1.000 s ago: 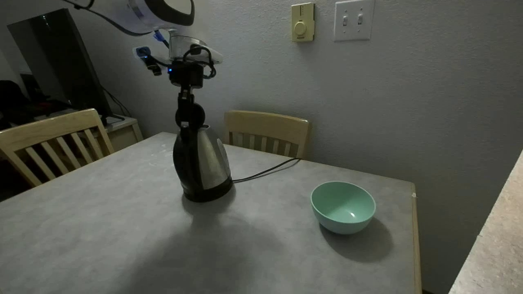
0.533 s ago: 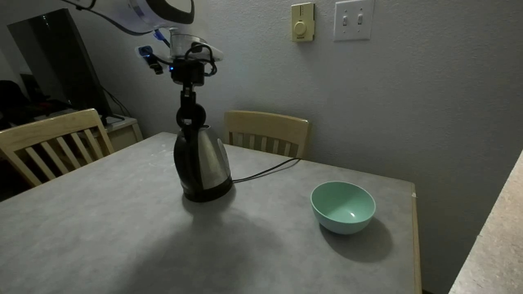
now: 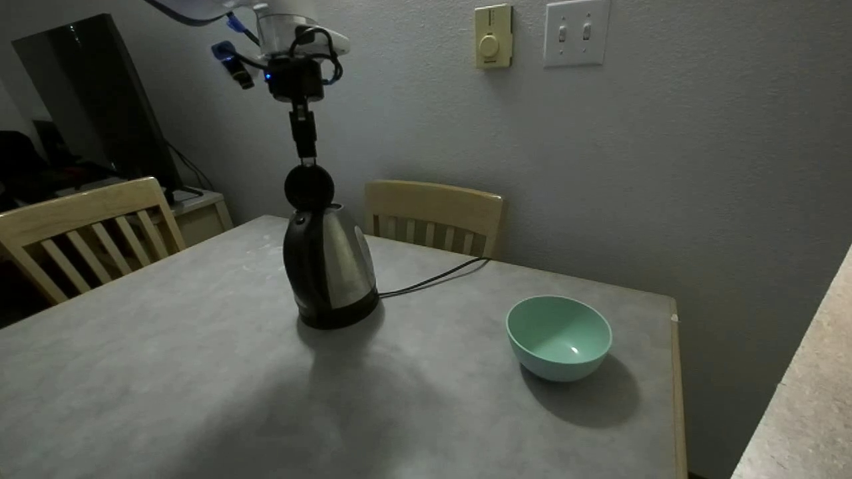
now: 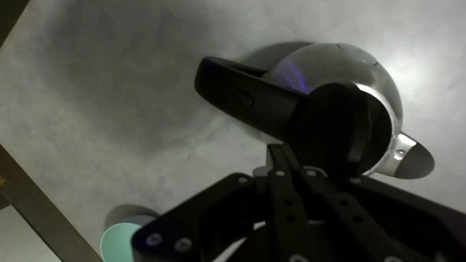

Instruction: Open the lid of the electric kettle.

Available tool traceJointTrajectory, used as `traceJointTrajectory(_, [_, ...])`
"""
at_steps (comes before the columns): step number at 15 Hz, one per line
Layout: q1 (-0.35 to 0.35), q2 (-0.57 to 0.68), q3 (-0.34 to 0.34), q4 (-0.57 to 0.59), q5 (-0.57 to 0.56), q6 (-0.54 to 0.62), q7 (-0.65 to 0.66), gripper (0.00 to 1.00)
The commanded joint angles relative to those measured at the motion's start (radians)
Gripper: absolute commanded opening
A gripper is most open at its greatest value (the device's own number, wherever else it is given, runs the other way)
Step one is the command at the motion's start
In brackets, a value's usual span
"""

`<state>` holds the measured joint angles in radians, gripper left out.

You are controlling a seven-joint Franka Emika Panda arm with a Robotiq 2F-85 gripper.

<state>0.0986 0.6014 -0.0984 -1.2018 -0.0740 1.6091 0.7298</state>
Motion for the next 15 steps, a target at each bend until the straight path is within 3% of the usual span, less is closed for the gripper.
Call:
traceJointTrajectory(1, [0.01, -0.064, 0.001, -0.036, -0.036, 0.03, -0.019, 0.0])
traceJointTrajectory(13, [0.011, -0.124, 0.002, -0.045, -0.038, 0.06, -0.02, 0.0])
traceJointTrajectory(15, [0.012, -0.125, 0.002, -0.048, -0.035, 0.066, -0.017, 0.27])
